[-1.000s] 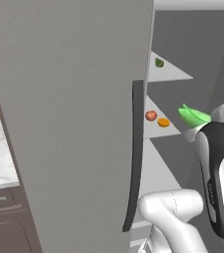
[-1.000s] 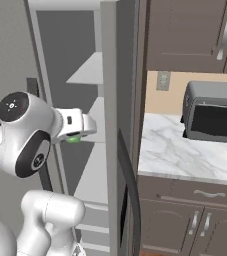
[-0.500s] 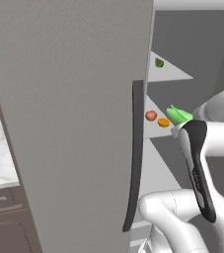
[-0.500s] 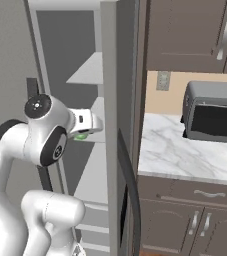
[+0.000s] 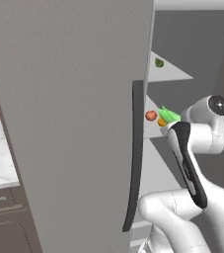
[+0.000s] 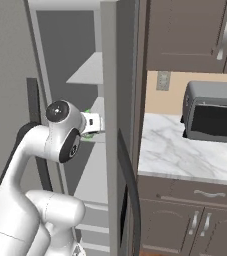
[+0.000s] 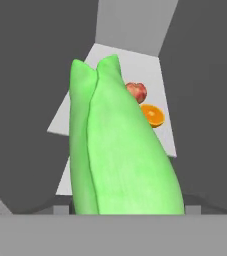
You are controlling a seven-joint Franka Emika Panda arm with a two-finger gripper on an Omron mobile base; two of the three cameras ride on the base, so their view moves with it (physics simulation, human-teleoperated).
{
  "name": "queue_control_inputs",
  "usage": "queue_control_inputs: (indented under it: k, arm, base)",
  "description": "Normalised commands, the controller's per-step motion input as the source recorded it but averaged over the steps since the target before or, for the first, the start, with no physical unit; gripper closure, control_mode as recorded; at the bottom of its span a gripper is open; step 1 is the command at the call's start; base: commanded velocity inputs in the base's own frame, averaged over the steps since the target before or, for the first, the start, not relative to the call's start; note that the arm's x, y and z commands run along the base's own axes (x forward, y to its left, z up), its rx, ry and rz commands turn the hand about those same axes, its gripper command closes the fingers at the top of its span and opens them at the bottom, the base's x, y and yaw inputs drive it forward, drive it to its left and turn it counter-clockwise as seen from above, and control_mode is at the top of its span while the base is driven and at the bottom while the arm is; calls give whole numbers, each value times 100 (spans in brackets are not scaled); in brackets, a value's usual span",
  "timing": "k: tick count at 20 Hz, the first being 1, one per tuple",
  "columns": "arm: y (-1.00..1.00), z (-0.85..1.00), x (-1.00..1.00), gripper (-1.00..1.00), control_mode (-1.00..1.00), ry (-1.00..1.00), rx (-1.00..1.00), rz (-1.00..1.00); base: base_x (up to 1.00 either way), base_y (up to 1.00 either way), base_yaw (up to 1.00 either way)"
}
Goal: Take the corn and lemon wedge from the highest rack and move them to the second highest rack where the peach and orange are located, to maximize freezer space. Close the freezer door after rearranging.
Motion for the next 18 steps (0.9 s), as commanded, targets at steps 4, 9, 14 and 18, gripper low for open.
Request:
queue_control_inputs:
  k: [4, 9, 14, 18]
  arm:
    - [0, -16, 63, 100, -100, 0, 5, 0]
    - [5, -30, 57, 100, -100, 0, 0, 0]
    - [3, -27, 55, 100, -100, 0, 0, 0]
    - [0, -15, 56, 100, -100, 0, 2, 2]
  base:
    - [0, 0, 0]
    - [0, 0, 0]
    - [0, 0, 0]
    - [0, 0, 0]
